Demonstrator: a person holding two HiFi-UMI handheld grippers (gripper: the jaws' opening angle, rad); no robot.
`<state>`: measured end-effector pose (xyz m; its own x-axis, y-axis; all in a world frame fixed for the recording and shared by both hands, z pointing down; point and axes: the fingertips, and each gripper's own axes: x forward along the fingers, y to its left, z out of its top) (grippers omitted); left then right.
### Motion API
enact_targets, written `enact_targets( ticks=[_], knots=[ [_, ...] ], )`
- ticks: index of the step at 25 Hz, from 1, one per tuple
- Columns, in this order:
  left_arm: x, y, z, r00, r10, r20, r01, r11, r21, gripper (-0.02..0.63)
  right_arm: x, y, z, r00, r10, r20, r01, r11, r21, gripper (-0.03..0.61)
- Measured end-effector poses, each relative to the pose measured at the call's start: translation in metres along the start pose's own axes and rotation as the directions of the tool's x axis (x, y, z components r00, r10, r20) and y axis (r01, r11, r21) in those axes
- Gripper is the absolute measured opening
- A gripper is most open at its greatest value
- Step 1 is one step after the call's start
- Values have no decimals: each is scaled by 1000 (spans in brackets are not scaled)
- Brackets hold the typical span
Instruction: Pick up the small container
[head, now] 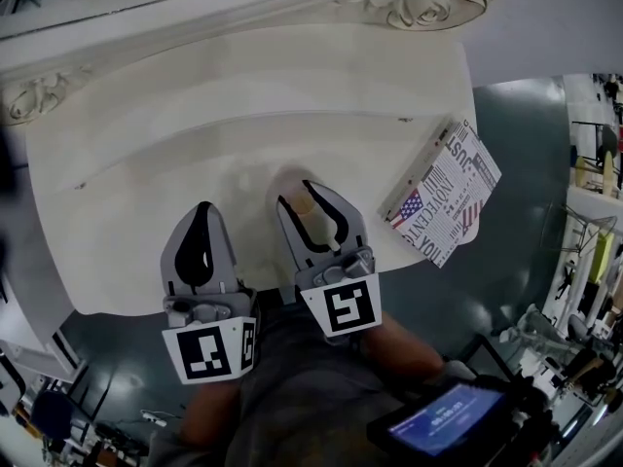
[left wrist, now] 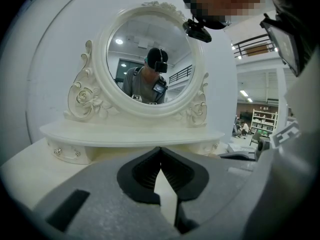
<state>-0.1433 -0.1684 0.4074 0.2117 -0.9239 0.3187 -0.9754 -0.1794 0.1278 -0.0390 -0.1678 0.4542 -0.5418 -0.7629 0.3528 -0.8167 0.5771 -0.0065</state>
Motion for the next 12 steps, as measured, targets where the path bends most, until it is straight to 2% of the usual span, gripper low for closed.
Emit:
enact_targets(
  ticks=[12],
  knots=[
    [1,-7,10,1000,-22,13,22,1000,19,14,2,-2,2,1000,-1,5,1,1000,6,144]
  ],
)
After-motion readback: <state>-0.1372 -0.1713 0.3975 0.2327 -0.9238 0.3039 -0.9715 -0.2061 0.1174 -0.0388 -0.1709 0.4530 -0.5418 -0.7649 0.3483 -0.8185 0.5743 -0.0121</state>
